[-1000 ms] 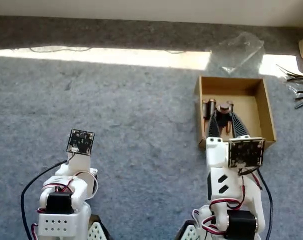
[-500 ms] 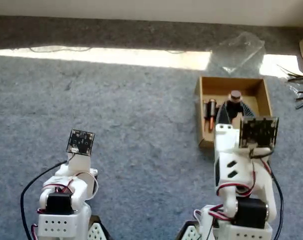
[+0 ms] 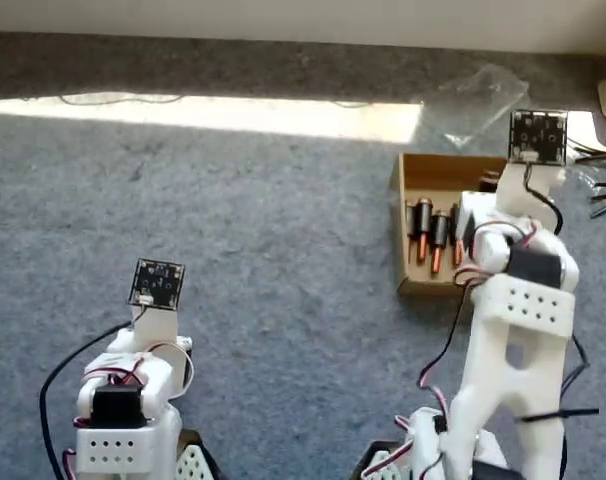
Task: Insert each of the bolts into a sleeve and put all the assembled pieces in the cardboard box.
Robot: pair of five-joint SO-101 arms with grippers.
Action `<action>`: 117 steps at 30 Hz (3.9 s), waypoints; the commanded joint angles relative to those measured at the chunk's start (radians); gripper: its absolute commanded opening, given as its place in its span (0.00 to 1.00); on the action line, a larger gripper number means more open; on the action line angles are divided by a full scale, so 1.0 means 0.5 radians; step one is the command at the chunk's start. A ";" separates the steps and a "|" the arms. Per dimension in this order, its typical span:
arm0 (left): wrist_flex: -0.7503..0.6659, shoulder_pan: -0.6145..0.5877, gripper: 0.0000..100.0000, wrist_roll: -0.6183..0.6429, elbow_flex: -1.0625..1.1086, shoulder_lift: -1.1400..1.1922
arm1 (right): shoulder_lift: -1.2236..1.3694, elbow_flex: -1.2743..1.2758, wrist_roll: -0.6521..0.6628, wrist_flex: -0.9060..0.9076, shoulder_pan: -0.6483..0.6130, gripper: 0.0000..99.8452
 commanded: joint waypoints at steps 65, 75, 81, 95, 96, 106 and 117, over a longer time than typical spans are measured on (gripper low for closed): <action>0.018 -0.213 0.01 0.236 0.044 -0.008 | 1.011 -2.147 0.209 1.564 -0.293 0.09; 0.018 -0.213 0.01 0.236 0.044 -0.008 | 0.425 -2.143 0.206 1.910 -0.440 0.01; 0.018 -0.213 0.01 0.236 0.044 -0.008 | 0.170 -1.984 0.206 1.950 -0.443 0.01; 0.018 -0.213 0.01 0.236 0.044 -0.008 | -0.910 -0.919 0.206 1.699 -0.443 0.01; 0.018 -0.213 0.01 0.236 0.044 -0.008 | -1.002 -0.799 0.206 1.643 -0.443 0.01; 0.018 -0.213 0.01 0.236 0.044 -0.008 | -1.815 0.311 0.215 1.189 -0.443 0.01; 0.018 -0.213 0.01 0.236 0.044 -0.008 | -2.420 1.039 0.218 0.953 -0.443 0.01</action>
